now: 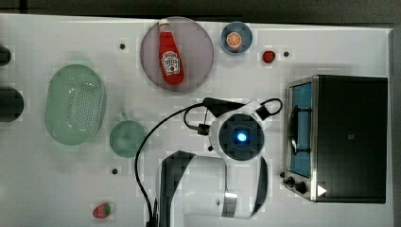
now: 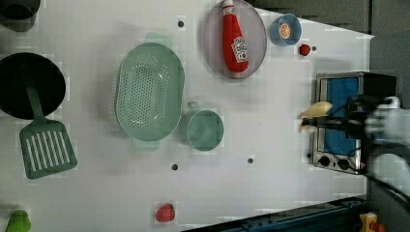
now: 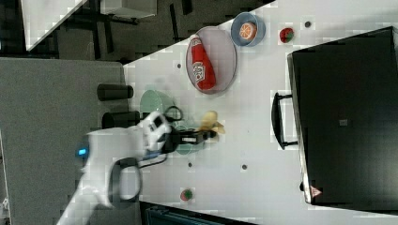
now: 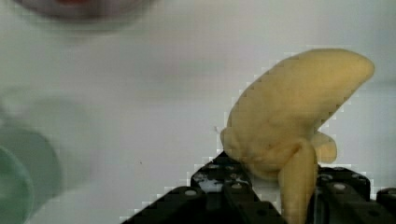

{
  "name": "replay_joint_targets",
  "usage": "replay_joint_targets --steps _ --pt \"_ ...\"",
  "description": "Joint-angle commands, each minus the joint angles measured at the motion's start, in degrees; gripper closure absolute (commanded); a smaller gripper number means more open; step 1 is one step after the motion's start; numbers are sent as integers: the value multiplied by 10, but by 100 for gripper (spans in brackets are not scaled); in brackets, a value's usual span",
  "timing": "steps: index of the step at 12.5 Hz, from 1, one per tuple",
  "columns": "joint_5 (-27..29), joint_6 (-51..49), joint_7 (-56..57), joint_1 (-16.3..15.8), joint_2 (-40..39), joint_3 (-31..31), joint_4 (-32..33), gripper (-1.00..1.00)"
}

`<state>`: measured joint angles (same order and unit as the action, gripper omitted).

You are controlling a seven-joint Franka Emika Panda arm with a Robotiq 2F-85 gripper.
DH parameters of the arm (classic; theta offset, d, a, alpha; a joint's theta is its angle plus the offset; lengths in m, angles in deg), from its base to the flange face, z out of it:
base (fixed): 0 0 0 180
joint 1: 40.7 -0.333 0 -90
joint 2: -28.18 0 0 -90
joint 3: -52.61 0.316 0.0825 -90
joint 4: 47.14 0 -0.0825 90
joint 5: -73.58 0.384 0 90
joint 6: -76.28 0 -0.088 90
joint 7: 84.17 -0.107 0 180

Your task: Pick Banana and place it in mug.

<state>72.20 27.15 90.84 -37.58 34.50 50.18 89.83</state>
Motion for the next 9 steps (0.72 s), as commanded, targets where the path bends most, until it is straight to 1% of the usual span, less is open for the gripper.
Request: replay_joint_targets --steps 1,5,7,9 --pt "10 -102 5 -12 48 8 -47 49" --pt "11 -180 -5 -17 112 44 -88 49" --pt "15 -202 -63 -20 129 78 -91 49" --pt "38 -229 -147 -25 125 118 -91 49"
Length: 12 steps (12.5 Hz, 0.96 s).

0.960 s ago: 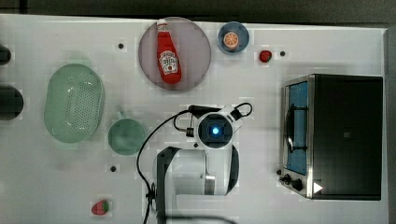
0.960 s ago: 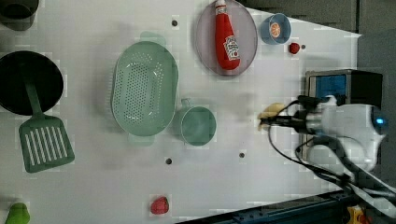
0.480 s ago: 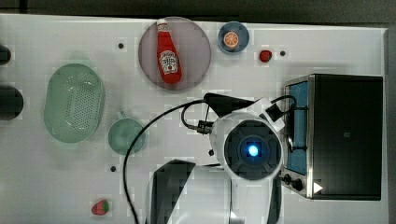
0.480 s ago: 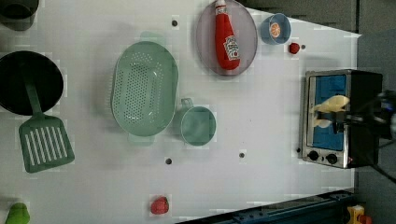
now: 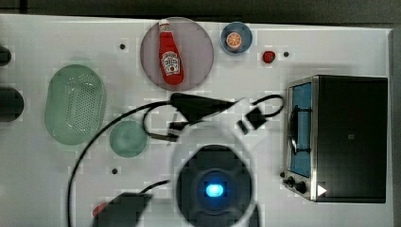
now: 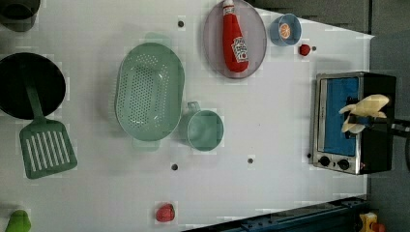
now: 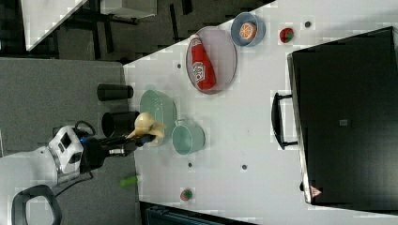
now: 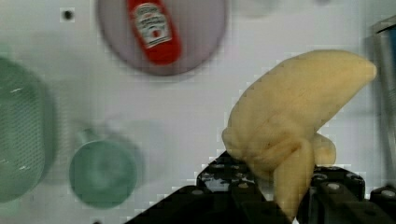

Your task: Pick Banana and place it in mug.

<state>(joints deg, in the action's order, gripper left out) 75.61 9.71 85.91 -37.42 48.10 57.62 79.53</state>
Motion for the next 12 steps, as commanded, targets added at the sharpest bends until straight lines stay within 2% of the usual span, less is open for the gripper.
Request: replay_joint_targets --steps 1,4,7,12 --pt "17 -57 -136 -30 -18 65 11 49" --pt "48 -51 -248 -35 -53 126 12 49" --pt "48 25 -355 -35 -123 184 13 49" --pt "42 135 -403 -35 -245 204 13 49"
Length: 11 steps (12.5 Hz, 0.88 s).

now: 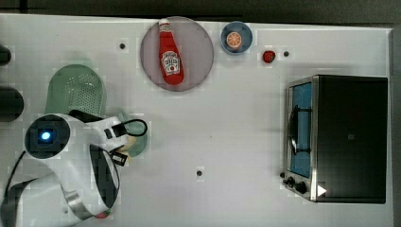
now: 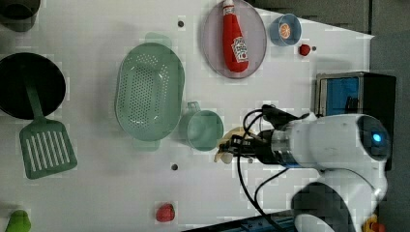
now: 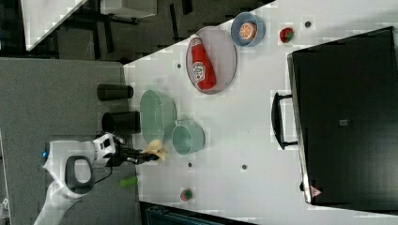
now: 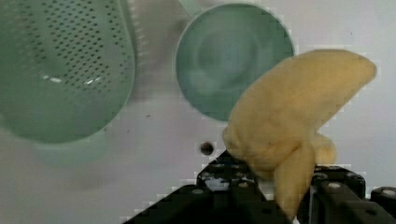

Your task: Pick Banana and place it in mug.

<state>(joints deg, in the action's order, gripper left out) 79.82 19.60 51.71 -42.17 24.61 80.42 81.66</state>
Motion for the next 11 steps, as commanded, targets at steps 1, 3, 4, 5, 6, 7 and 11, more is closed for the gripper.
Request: replay_joint_targets --steps 1,3,4,5,6,7,11 --pt "-7 59 -62 12 -31 -22 -8 49" --pt "-25 92 -68 11 -64 -20 -6 49" --pt "-36 104 -78 11 -75 -20 -4 49" --pt "-45 113 -97 11 -81 -20 1 42" --pt "-49 127 -118 10 -83 -20 3 23" --pt "-50 129 -139 7 -83 -19 10 0" --pt "-57 154 -165 3 -83 -19 22 -89"
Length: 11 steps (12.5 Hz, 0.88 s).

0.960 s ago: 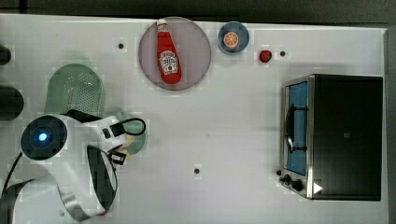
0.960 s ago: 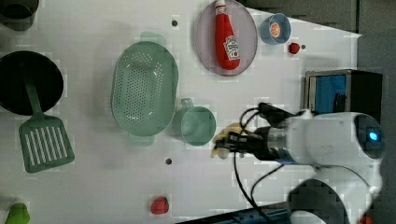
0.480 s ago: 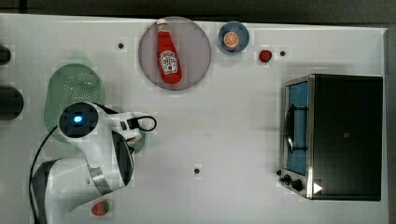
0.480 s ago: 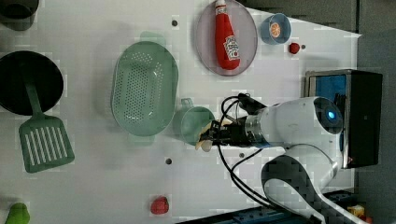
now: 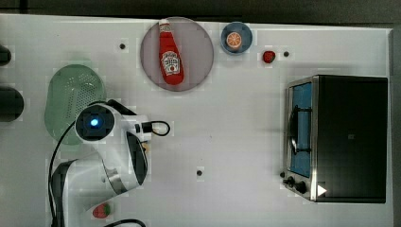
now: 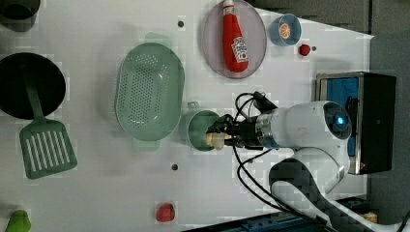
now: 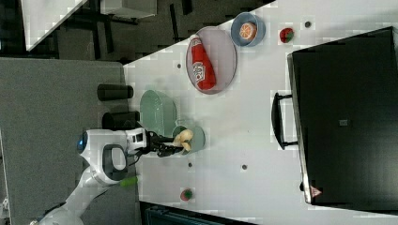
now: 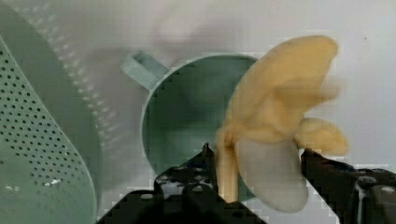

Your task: Pick Banana and place it in mug.

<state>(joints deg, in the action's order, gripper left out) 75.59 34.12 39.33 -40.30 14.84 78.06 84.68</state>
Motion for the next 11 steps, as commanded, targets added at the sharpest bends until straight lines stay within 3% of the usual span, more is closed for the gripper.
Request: replay_joint_targets --steps 1,4,7,11 --pt "-15 16 -41 -15 16 5 -9 -100" --pt "-12 26 -45 -12 41 0 -13 -100" --pt "-12 -5 -45 -2 115 -23 -28 -100" --pt "-12 -165 -10 6 215 -100 -76 -100"
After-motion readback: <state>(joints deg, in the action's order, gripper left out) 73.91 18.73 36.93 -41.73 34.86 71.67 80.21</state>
